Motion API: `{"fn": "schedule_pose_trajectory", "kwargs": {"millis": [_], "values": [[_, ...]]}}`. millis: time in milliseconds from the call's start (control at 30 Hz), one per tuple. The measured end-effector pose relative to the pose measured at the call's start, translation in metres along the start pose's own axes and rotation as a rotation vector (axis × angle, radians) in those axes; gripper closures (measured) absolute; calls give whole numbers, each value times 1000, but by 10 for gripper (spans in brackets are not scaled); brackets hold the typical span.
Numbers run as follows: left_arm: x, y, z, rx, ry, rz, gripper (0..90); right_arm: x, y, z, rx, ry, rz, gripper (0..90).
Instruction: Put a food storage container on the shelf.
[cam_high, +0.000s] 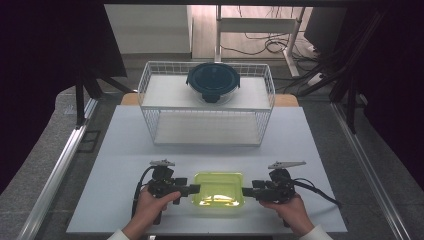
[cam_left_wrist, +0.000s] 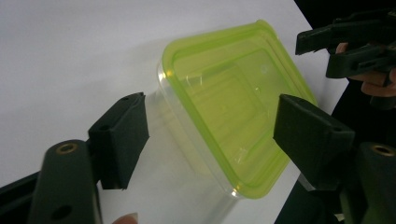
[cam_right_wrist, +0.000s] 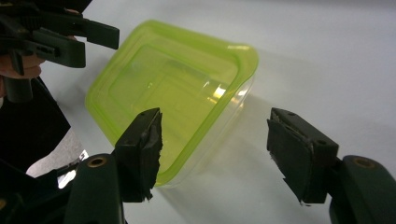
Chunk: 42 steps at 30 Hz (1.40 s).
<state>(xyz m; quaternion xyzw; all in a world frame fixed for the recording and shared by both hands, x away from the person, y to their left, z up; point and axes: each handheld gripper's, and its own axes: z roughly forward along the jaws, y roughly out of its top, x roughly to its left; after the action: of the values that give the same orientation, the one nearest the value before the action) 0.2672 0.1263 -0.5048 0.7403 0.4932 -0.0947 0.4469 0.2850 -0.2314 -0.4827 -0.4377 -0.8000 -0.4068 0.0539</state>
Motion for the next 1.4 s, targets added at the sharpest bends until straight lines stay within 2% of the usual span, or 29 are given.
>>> {"fn": "schedule_pose_trajectory", "kwargs": {"millis": [100, 267, 367, 433, 533, 767, 833, 900, 1000, 1167, 1400], "values": [[0, 0, 0, 5, 10, 1, 285, 1, -1, 5, 13, 13, 17, 364], [6, 0, -1, -11, -33, -54, 313, 1, 0, 9, 1, 13, 62, 393], [11, -2, 4, 13, -73, -100, 341, 1, -1, 11, 7, 14, 79, 411], [13, -2, 5, 16, -82, -107, 388, 0, -1, 14, 14, 8, 80, 427], [15, -2, 7, 22, -82, -115, 410, 0, -1, 18, 18, 21, 95, 479], [16, -2, 13, 54, -96, -130, 524, -1, -2, 22, 22, 27, 141, 609], [16, -3, 14, 63, -105, -133, 582, -1, -3, 23, 19, 46, 157, 659], [14, -3, 15, 66, -96, -136, 621, -4, -4, 24, 13, 83, 201, 686], [15, -3, 12, 51, -109, -148, 683, -6, -4, 22, 3, 94, 214, 714], [13, -2, 5, 5, -140, -152, 769, -4, -3, 15, -14, 102, 198, 764], [9, -2, 1, -14, -139, -129, 773, 1, -2, 9, -39, 97, 161, 770]]}}
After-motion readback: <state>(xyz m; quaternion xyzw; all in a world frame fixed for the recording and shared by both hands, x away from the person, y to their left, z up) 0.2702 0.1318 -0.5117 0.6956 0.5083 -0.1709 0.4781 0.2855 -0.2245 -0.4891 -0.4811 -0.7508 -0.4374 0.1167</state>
